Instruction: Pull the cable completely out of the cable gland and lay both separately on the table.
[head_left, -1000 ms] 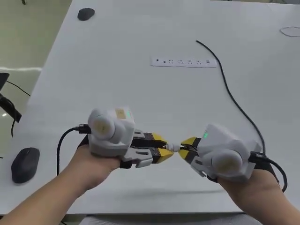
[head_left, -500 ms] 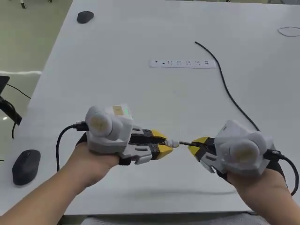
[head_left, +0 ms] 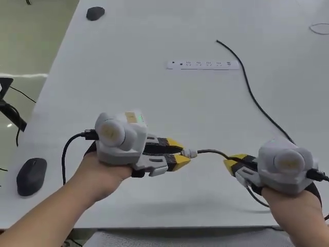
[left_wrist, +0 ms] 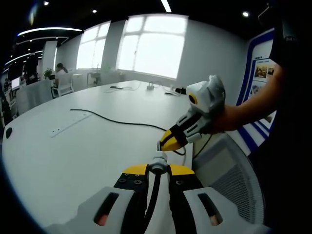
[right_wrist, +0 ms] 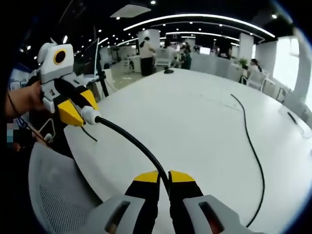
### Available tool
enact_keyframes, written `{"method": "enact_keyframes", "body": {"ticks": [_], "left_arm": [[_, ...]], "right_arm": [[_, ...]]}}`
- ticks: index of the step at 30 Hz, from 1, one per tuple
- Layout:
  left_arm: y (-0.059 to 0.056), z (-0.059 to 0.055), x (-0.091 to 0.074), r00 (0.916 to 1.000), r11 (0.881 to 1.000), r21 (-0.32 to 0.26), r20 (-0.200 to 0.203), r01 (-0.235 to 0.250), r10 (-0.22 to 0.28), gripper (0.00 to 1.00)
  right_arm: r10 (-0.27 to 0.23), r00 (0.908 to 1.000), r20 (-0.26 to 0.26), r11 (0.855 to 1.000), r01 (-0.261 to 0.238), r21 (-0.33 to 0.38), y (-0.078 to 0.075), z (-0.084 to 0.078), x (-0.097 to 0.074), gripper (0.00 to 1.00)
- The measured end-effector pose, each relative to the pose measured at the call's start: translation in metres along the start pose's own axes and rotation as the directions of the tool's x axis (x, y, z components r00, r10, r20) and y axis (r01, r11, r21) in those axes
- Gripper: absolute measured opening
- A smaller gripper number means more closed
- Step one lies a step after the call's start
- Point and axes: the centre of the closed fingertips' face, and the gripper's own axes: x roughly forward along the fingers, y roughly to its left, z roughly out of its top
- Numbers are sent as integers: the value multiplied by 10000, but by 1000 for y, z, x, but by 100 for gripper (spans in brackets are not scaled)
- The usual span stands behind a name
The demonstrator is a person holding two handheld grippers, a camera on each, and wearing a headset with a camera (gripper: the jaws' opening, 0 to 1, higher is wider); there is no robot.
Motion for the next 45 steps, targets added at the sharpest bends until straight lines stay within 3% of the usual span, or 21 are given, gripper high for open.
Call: {"method": "enact_keyframes", "body": {"ticks": [3,6,10,15,27,33,34,37,39,40,42,45], "left_arm": [[0,-1,0,10000,10000,63,-32,-37,37,15],[0,-1,0,10000,10000,-7,14,-53,53,15],[1,-2,0,10000,10000,-64,-4,-52,52,15],[2,-2,-1,10000,9995,-302,53,-71,72,15],[13,0,-7,9997,9992,-338,87,-233,236,15],[14,-3,-8,9997,9992,-301,-5,-250,250,15],[14,-4,-8,9997,9993,-282,-26,-236,235,15],[11,-5,-8,9998,9995,-242,-56,-205,204,15],[10,-5,-7,9998,9996,-231,-68,-161,160,15],[9,-6,-7,9999,9996,-245,-83,-137,135,15],[7,-6,-6,9998,9996,-250,-129,-123,120,15],[7,-7,-6,9999,9996,-266,-131,-115,111,15]], "right_arm": [[-318,9992,-235,9966,335,757,-8,-10,2,0],[-331,9991,-260,9891,365,1430,-13,-14,2,1],[-311,9994,-180,9946,328,986,-12,-11,1,1],[-286,9995,-149,9913,303,1282,-11,-10,0,2],[-256,9996,-141,9995,253,-204,-1,-1,-8,4],[324,9985,431,9919,-269,-1241,22,25,-13,12],[353,9988,338,9824,-285,-1848,26,30,-13,13],[712,9968,368,9627,-590,-2641,41,40,-13,16],[1091,9934,349,9311,-899,-3535,56,49,-13,17],[1128,9931,319,9215,-926,-3771,59,51,-13,17],[1230,9920,294,8890,-970,-4475,68,56,-13,16],[1348,9907,181,8624,-1083,-4945,78,58,-11,15]]}}
